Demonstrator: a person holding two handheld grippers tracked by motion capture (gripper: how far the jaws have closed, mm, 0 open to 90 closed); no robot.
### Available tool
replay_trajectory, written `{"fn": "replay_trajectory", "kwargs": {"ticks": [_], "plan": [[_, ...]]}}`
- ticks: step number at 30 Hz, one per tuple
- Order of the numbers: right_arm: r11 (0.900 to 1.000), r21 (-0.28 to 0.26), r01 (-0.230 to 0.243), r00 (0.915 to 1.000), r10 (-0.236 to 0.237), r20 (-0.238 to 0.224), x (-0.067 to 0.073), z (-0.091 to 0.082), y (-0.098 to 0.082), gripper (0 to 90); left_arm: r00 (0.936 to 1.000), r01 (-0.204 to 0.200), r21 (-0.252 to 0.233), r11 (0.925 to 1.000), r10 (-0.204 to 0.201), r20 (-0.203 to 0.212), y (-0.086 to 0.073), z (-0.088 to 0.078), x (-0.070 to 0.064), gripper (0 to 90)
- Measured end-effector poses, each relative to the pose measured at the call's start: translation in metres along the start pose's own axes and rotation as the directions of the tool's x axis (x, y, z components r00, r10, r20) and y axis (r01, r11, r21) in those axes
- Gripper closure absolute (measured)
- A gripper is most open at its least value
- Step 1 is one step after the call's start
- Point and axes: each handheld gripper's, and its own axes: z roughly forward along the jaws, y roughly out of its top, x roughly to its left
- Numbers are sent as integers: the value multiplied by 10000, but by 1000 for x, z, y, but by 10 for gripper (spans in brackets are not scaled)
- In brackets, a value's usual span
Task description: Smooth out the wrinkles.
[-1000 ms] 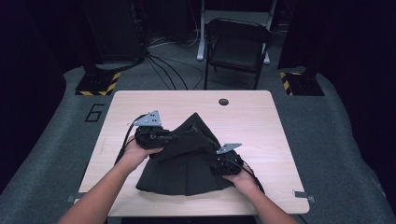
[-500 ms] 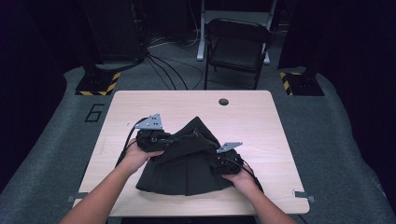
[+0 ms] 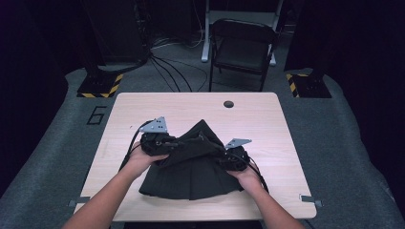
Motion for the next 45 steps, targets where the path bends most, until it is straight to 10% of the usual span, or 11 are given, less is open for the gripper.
{"fn": "replay_trajectory", "kwargs": {"ticks": [32, 45], "plan": [[9981, 244, -563, 9978, 554, 377, -16, 6, -8, 510, 9893, 70, 662, 9978, -165, 1447, -59, 39, -28, 824], [9993, 137, 351, 9978, -358, 559, -7, -20, -9, 506, 9831, 33, 1274, 9918, -266, 1813, -81, 56, -41, 821]]}}
